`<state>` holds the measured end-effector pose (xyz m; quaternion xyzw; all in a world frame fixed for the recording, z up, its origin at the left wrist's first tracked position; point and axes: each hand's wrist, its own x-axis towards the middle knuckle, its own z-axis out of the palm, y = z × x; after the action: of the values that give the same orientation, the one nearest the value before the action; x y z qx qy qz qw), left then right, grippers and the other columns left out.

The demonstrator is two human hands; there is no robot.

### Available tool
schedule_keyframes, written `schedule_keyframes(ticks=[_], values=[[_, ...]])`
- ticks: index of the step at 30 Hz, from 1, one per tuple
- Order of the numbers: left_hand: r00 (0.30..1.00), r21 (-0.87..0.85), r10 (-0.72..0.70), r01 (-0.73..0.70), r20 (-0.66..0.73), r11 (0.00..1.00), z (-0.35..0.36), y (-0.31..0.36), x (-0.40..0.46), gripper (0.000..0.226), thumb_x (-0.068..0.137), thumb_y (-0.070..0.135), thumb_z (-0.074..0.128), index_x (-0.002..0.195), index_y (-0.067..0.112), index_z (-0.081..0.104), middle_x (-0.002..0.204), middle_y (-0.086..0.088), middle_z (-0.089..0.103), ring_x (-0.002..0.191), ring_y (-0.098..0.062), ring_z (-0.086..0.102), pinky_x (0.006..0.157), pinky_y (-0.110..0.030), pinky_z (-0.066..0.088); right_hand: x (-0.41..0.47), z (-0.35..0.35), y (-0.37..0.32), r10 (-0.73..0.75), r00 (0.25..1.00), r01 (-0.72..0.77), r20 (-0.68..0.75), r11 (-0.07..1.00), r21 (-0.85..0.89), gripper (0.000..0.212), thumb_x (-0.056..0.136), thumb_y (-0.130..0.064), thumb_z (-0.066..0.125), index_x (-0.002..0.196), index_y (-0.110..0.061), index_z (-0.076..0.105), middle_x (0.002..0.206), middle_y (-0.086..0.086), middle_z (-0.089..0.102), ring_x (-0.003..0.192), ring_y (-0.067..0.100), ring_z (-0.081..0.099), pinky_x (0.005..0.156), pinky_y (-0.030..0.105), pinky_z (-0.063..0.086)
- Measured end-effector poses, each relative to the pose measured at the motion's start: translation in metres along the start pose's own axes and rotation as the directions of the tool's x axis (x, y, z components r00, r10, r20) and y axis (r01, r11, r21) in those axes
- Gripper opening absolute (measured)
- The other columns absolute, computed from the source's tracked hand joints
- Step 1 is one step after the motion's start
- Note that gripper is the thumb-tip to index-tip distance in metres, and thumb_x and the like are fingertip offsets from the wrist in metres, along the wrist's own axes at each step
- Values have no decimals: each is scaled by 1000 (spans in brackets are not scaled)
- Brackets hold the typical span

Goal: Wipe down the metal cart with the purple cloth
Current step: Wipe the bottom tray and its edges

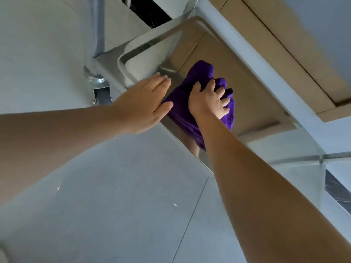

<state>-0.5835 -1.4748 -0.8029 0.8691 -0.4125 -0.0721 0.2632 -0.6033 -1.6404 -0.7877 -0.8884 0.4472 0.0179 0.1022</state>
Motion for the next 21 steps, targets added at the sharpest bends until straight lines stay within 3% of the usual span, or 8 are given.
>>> schedule_keyframes(ticks=[4, 7, 10, 12, 14, 17, 21], values=[[994, -161, -35, 18, -103, 987, -6, -4, -2, 69, 92, 42, 20, 146, -1, 18, 152, -17, 22, 142, -23, 15, 108, -16, 5, -16, 4, -21, -220, 975, 221, 28, 975, -37, 63, 95, -57, 25, 149, -26, 16, 156, 6, 15, 142, 38, 8, 113, 53, 12], [988, -246, -44, 7, -145, 969, -7, 0, -1, 68, 92, 41, 23, 145, -1, 21, 153, -18, 21, 142, -22, 16, 107, -14, 5, -34, 3, -11, -462, 884, 466, 75, 883, -51, 61, 96, -56, 26, 150, -30, 15, 158, 3, 12, 144, 34, 7, 115, 49, 10], [991, -242, -1, -32, -134, 970, -3, 7, 0, 69, 92, 43, 24, 143, -4, 27, 151, -19, 24, 142, -24, 18, 107, -11, 5, -44, -1, 17, -586, 802, 593, 115, 804, -38, 58, 96, -54, 29, 149, -33, 18, 158, 0, 14, 145, 31, 8, 115, 44, 8], [990, -172, 75, -96, -123, 980, 1, 14, 1, 72, 90, 46, 21, 139, -7, 34, 148, -22, 30, 139, -28, 25, 109, -18, 10, -44, -6, 41, -605, 790, 611, 102, 791, -41, 58, 95, -57, 31, 148, -35, 21, 157, -1, 18, 144, 28, 13, 115, 43, 11], [980, -51, 182, -187, -85, 981, 8, 23, 0, 68, 92, 41, 24, 131, -10, 44, 141, -27, 38, 133, -36, 36, 110, -34, 22, -43, -10, 70, -593, 802, 597, 76, 801, -50, 59, 94, -59, 32, 147, -35, 24, 155, -1, 23, 142, 26, 18, 115, 43, 15], [958, 112, 287, -284, -11, 952, 23, 44, 0, 59, 91, 34, 31, 123, -10, 53, 131, -29, 49, 122, -45, 47, 100, -54, 36, -42, -18, 125, -514, 856, 516, 52, 855, -46, 58, 93, -59, 34, 146, -35, 26, 154, -1, 25, 141, 25, 20, 115, 45, 17], [913, 153, 379, -400, 151, 904, 43, 82, -3, 62, 89, 38, 27, 124, -5, 54, 132, -24, 50, 125, -40, 46, 100, -55, 35, -43, -29, 208, -279, 960, 279, -20, 960, -11, 59, 93, -58, 36, 145, -32, 29, 153, -1, 27, 140, 26, 22, 114, 46, 19]])
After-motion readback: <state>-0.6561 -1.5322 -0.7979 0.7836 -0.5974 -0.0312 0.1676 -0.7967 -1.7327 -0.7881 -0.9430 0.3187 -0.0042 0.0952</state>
